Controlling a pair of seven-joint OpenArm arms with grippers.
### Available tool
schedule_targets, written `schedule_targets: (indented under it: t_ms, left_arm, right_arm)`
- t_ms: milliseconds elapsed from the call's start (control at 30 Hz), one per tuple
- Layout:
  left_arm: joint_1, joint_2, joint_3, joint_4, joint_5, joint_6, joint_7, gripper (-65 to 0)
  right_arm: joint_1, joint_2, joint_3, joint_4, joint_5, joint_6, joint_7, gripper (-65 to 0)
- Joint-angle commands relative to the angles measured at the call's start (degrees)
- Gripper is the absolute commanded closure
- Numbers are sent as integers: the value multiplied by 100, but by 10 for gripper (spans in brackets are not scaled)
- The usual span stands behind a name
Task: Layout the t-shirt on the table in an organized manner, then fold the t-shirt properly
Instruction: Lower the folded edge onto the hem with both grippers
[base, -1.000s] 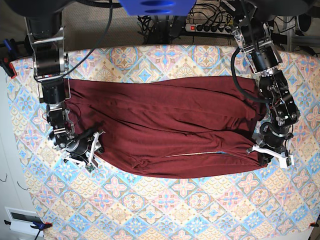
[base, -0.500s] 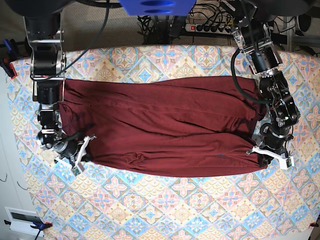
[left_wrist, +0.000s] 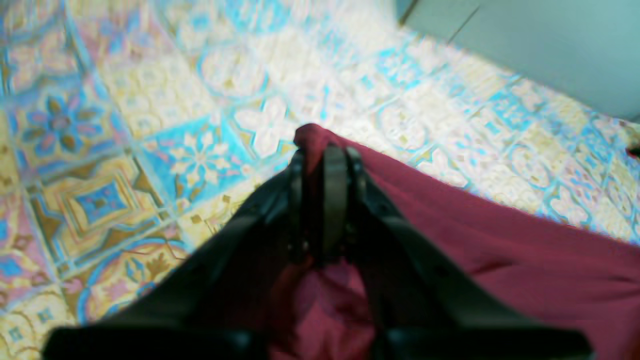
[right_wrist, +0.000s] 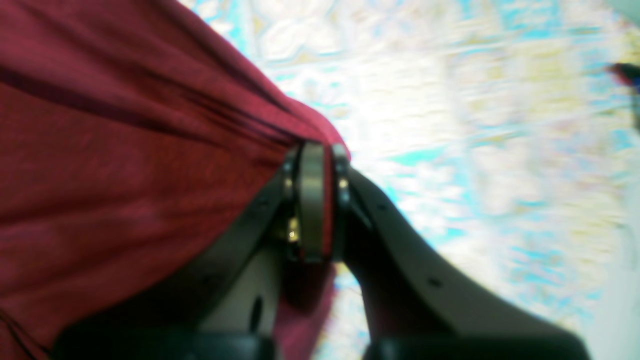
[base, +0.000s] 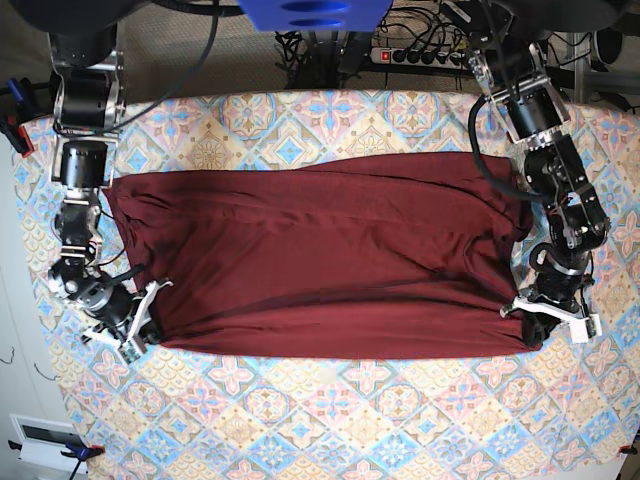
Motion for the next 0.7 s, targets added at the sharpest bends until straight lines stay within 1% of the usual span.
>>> schedule_targets:
  t_ms: [0, 100, 200, 367, 533, 667]
  left_arm:
    - [-38, -115, -17, 129, -108, -7, -110, 0]
    - [181, -132, -17, 147, -258, -7, -110, 0]
    - [454, -264, -17, 147, -284, -7, -119, 0]
    - [832, -290, -17, 147, -266, -7, -110, 0]
    - [1113, -290, -8, 120, -240, -7, -102, 0]
    - [1228, -290, 18, 103, -231, -7, -58, 0]
  right_arm:
    - [14, 80, 77, 245, 58, -16, 24, -7]
    - [-372, 89, 156, 738, 58, -16, -116, -7]
    - [-759, 89, 262, 1116, 67, -16, -187, -7]
    - [-1357, 89, 297, 1590, 67, -16, -187, -7]
    - [-1753, 89, 438, 1749, 67, -16, -187, -7]
    - [-1867, 89, 464, 1740, 67, -16, -187, -6]
